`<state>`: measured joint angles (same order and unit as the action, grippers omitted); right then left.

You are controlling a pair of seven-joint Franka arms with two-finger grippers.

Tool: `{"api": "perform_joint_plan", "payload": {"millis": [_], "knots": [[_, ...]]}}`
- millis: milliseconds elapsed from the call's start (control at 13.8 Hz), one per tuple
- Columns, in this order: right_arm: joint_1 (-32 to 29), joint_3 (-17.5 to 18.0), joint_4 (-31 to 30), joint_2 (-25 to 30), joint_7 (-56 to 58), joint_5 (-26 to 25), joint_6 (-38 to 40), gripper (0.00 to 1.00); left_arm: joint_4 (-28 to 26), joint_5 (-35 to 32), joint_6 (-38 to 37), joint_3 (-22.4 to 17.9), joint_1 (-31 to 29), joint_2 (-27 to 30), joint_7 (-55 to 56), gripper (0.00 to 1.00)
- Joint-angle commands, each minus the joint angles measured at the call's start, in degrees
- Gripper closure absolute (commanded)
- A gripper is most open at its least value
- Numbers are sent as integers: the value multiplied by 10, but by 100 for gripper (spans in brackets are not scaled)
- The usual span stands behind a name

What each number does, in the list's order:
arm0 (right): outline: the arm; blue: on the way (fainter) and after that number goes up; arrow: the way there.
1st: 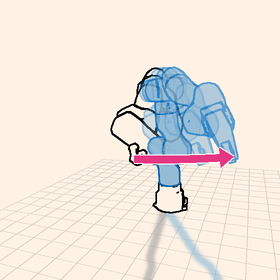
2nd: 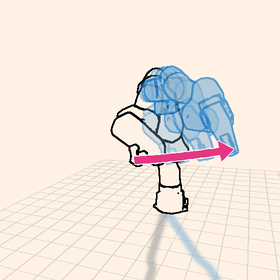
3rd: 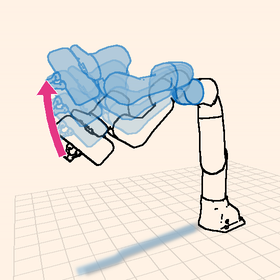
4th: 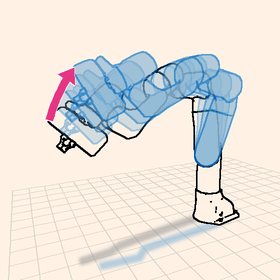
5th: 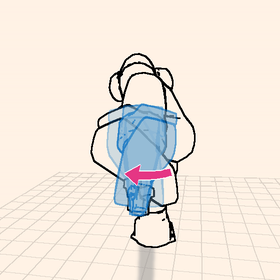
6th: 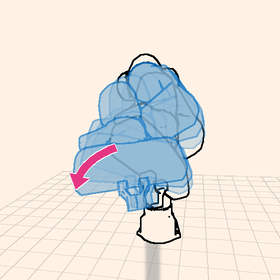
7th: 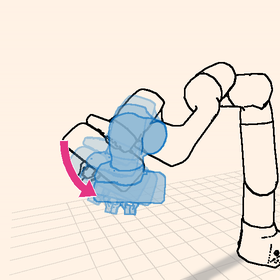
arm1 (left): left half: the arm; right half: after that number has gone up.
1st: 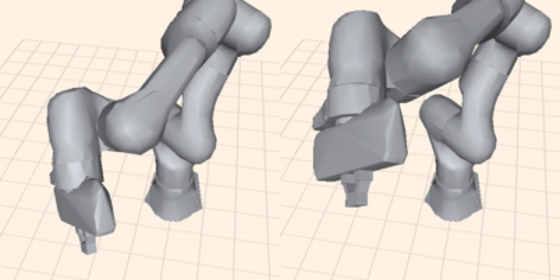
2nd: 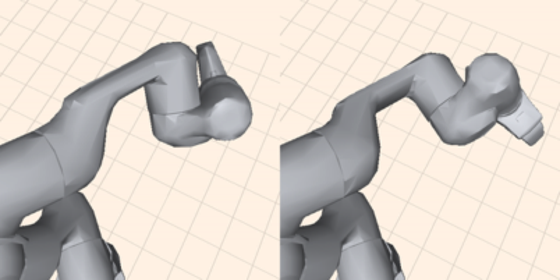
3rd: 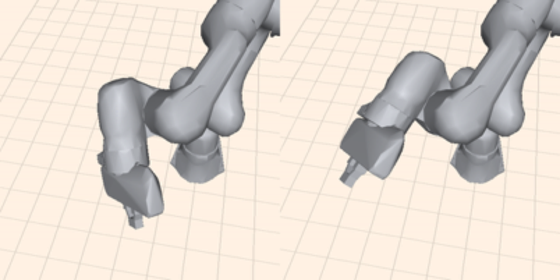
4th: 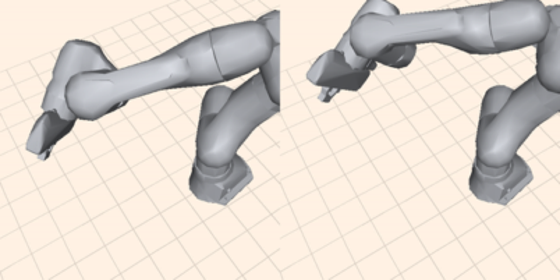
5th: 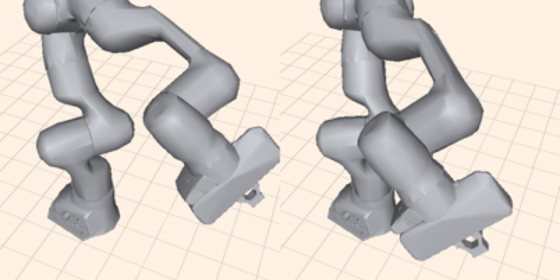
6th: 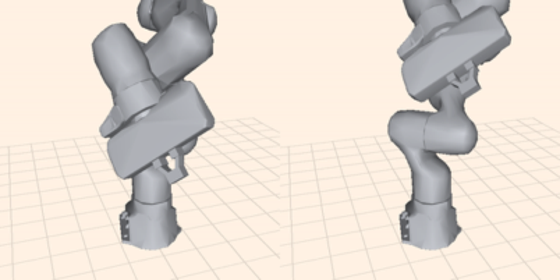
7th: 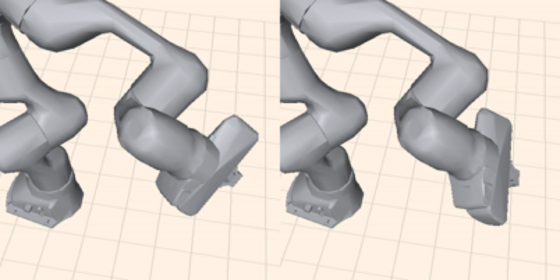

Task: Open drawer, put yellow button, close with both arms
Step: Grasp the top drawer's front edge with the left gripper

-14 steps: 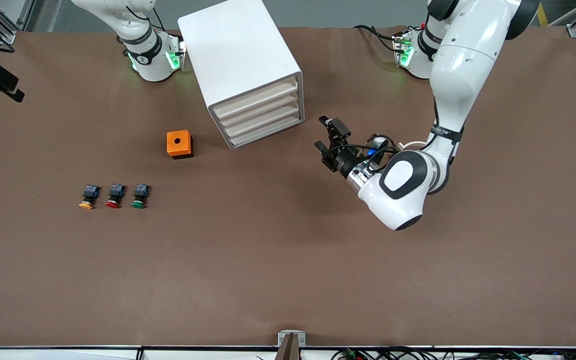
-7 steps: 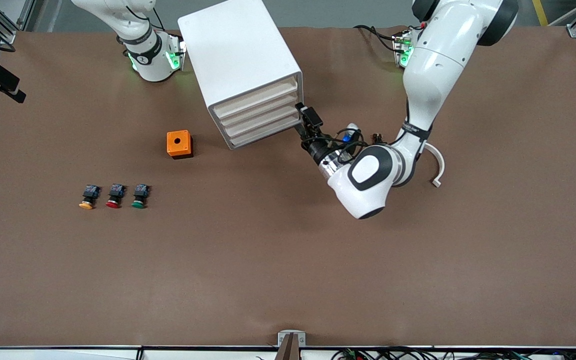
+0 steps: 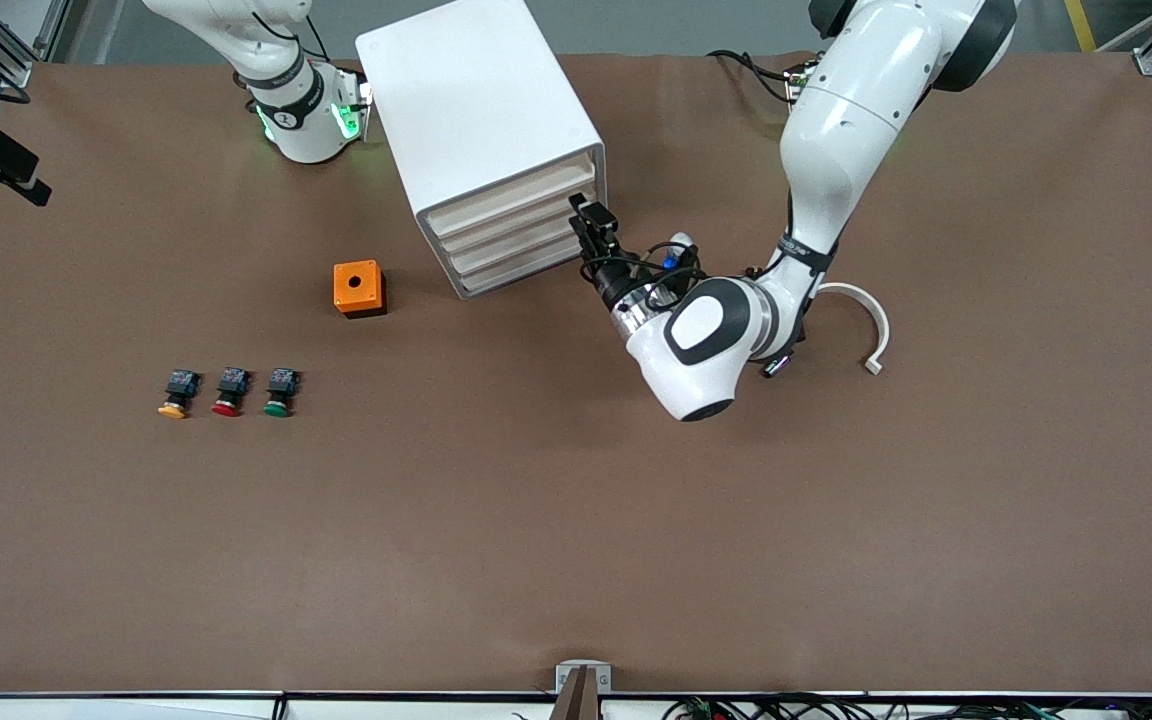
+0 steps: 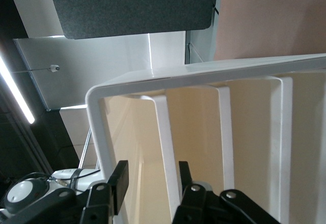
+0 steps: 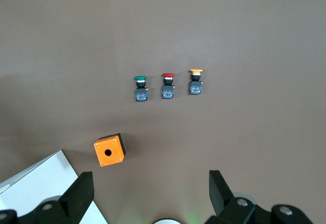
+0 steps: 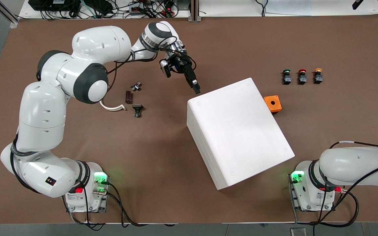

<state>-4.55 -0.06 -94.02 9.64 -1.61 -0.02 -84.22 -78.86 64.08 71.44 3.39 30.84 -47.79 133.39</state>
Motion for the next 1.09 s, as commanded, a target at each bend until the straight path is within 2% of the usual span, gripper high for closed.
{"api": "perform_joint_plan", "payload": {"millis": [0,217,507,579,796,1013], "knots": [[2,-1,28,-43,6,0,0,0,8,6,-8,-8,20,-9,12,53],[-5,-2,48,-83,6,-3,-2,0,7,-7,-9,-8,35,-14,13,53],[-13,-5,51,-100,20,-5,-24,0,5,-12,-11,-8,57,-15,13,54],[-13,-5,52,-103,20,-5,-23,0,5,-12,-13,-7,62,-15,13,57],[-13,-6,52,-105,20,-10,-22,0,5,-12,-17,-6,68,-16,13,76],[-23,-6,52,-119,20,-9,-20,0,5,-12,-17,-6,68,-19,9,86]]}}
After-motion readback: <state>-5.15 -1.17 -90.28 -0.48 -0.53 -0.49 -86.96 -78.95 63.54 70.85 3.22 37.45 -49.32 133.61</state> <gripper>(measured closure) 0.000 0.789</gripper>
